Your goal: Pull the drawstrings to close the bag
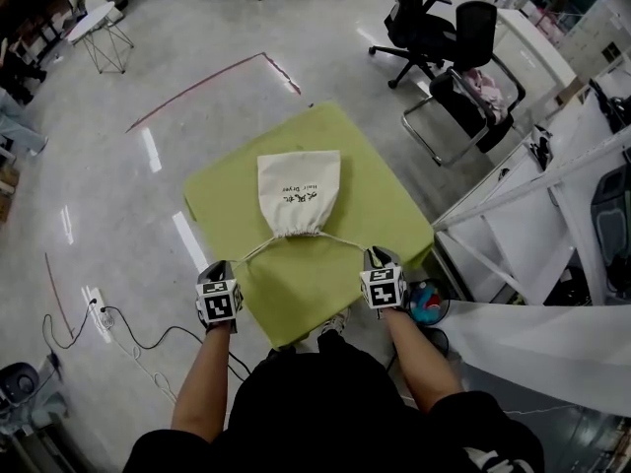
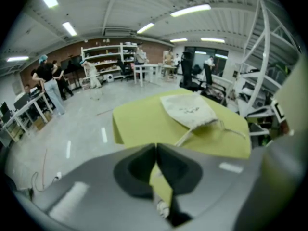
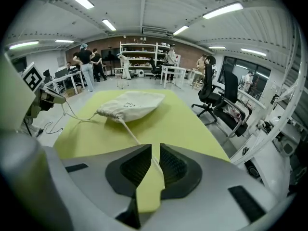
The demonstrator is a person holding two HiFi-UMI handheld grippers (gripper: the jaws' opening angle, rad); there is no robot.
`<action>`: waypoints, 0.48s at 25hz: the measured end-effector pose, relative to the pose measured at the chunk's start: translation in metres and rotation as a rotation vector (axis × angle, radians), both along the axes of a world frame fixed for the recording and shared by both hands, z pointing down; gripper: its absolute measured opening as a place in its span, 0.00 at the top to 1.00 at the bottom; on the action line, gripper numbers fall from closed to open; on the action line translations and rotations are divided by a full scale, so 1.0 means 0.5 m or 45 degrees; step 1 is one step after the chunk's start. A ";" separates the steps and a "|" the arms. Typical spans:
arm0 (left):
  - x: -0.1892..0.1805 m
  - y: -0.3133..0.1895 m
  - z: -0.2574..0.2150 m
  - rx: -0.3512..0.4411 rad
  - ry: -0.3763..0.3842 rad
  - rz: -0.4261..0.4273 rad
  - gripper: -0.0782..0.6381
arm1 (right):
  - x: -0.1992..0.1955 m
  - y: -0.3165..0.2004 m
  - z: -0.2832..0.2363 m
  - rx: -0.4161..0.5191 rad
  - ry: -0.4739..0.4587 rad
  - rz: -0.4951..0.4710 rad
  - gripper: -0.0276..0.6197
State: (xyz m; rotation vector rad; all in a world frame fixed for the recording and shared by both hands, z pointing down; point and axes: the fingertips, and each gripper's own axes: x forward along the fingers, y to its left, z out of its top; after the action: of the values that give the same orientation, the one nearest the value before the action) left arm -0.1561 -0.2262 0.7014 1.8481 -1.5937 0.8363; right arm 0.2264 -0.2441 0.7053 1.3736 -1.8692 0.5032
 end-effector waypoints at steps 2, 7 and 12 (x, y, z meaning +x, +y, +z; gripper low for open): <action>0.005 0.013 0.013 -0.026 0.001 0.008 0.87 | -0.006 0.009 0.014 -0.034 -0.004 -0.009 0.91; 0.017 0.051 0.048 -0.095 -0.023 0.050 0.76 | -0.024 0.041 0.046 -0.102 -0.022 -0.041 0.69; 0.013 0.100 0.084 -0.161 -0.022 0.067 0.60 | -0.035 0.061 0.048 -0.105 -0.032 -0.042 0.69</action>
State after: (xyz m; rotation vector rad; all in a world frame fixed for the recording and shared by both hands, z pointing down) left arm -0.1495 -0.1760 0.7433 1.8046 -1.4732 0.9565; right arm 0.2087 -0.2134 0.7294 1.2861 -1.8674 0.5771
